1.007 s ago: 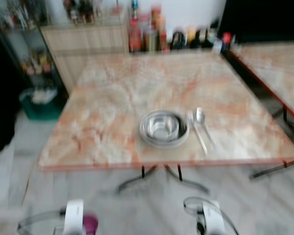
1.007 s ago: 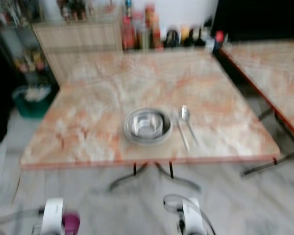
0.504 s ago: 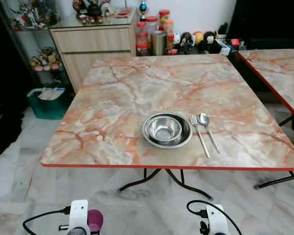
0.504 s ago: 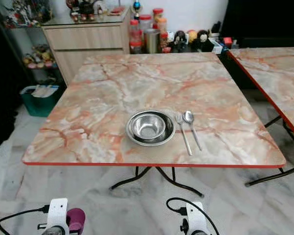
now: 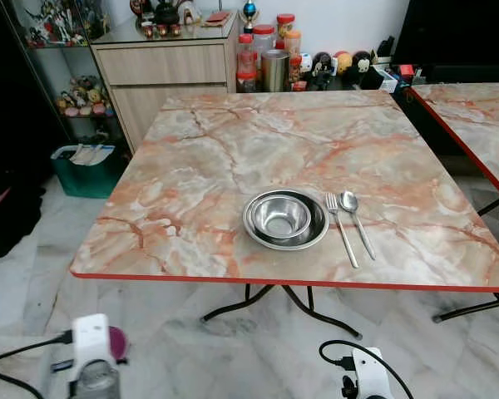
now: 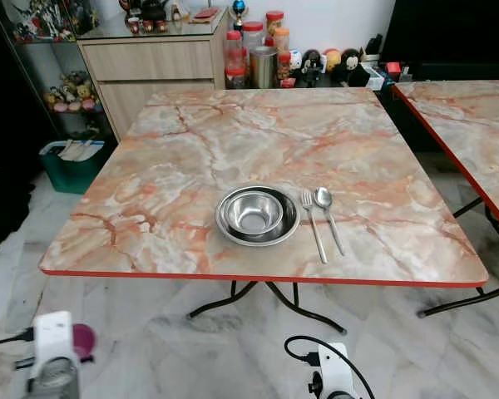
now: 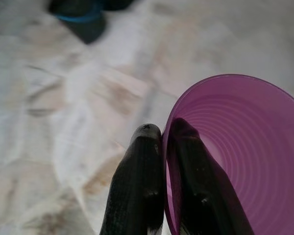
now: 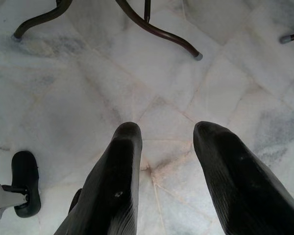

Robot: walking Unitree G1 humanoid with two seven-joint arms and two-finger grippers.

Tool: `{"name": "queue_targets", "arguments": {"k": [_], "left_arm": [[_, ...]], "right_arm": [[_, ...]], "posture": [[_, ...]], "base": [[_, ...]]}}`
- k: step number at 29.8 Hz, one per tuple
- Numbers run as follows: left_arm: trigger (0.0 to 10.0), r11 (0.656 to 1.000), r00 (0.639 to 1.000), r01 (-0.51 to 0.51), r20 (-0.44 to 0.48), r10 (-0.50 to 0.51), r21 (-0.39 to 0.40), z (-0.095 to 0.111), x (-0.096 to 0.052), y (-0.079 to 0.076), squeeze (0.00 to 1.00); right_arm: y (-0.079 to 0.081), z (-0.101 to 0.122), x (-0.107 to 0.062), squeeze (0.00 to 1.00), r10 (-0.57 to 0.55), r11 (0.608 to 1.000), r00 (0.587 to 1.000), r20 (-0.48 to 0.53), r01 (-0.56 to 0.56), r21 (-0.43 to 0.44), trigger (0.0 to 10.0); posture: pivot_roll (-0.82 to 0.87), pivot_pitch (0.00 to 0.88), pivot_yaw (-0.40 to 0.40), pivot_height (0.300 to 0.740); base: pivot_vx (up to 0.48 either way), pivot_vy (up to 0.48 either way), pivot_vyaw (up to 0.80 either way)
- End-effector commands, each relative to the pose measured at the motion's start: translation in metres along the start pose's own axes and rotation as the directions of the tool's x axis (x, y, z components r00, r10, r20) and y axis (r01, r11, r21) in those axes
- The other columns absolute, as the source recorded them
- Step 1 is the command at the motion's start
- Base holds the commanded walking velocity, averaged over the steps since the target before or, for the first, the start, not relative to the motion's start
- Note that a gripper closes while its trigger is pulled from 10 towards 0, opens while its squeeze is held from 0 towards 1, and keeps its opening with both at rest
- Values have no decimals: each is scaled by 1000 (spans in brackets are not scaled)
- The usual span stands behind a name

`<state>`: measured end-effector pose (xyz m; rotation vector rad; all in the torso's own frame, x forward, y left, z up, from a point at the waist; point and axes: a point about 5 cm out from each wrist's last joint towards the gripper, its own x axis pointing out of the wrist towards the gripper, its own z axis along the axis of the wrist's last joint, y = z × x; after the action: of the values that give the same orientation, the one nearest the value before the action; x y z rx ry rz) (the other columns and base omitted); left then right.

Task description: Setting the table

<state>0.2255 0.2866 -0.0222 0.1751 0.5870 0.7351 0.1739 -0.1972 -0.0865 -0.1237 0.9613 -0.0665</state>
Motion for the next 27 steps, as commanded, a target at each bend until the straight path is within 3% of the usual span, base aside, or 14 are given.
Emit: {"name": "queue_targets", "arguments": {"k": [1, 6, 7, 9, 12, 16, 19, 20, 21, 23, 25, 26, 27], "left_arm": [[10000, 996, 995, -74, 67, 77, -40, 21, 7, 8, 0], [10000, 985, 981, -150, 111, 158, -83, 39, 14, 20, 0], [10000, 965, 958, -221, 152, 242, -145, 57, 19, 33, 0], [10000, 955, 945, -241, 181, 271, -173, 69, 21, 39, 0], [10000, 958, 922, -214, 285, 263, -192, 103, 25, 42, 0], [10000, 959, 913, -208, 314, 261, -192, 110, 25, 42, 0], [10000, 946, 852, -99, 464, 240, -308, 168, 20, 39, 0], [10000, 940, 840, -66, 490, 233, -334, 178, 18, 38, 0], [10000, 938, 822, 12, 538, 187, -346, 196, 14, 32, 0], [10000, 935, 795, 122, 597, 109, -334, 215, 6, 19, 0], [10000, 909, 787, 245, 617, 18, -338, 228, -1, 3, 0], [10000, 880, 752, 357, 656, -72, -313, 240, -9, -10, 0], [10000, 874, 741, 378, 665, -89, -305, 243, -11, -13, 0]], "right_arm": [[2, 2, 0, 0, 6, 1000, 1000, 7, -6, 1, 10000], [2, 2, 0, 0, 6, 1000, 1000, 7, -6, 3, 10000], [2, 2, 0, 0, 8, 1000, 1000, 7, -8, 0, 10000], [2, 2, 0, 0, 9, 1000, 1000, 6, -9, 0, 10000], [2, 2, 0, 0, 9, 1000, 1000, 5, -9, -1, 10000], [2, 2, 0, 0, 9, 1000, 1000, 5, -9, 0, 10000], [2, 1, 0, 0, 6, 1000, 1000, 6, -6, 5, 10000], [2, 1, 0, 0, 5, 1000, 1000, 6, -5, 6, 10000], [2, 1, 0, 0, 2, 1000, 1000, 7, -2, 8, 10000], [1, 1, 0, 0, 0, 1000, 1000, 8, 0, 9, 10000], [1, 1, 0, 0, 0, 1000, 1000, 8, 0, 11, 10000], [1, 1, 0, 0, 1, 1000, 1000, 8, -1, 11, 10000], [1, 1, 0, 0, 2, 1000, 1000, 8, -2, 11, 10000]], "posture": [[-7, 0, 35, 740], [-4, 0, 32, 740], [-2, 0, 30, 740], [-2, 0, 30, 740], [1, 0, 30, 740], [1, 0, 30, 740], [-6, 0, 34, 740], [-11, 0, 35, 740], [-11, 0, 35, 740], [-9, 0, 34, 740], [-8, 0, 34, 740], [-8, 0, 34, 740], [-8, 0, 34, 740]], "base": [[0, 0, 0], [0, 0, 0], [0, 0, 0], [0, 0, 0], [0, 0, 0], [0, 0, 0], [0, 0, 0], [0, 0, 0], [0, 0, 0], [0, 0, 0], [0, 0, 0], [0, 0, 0], [0, 0, 0]]}}
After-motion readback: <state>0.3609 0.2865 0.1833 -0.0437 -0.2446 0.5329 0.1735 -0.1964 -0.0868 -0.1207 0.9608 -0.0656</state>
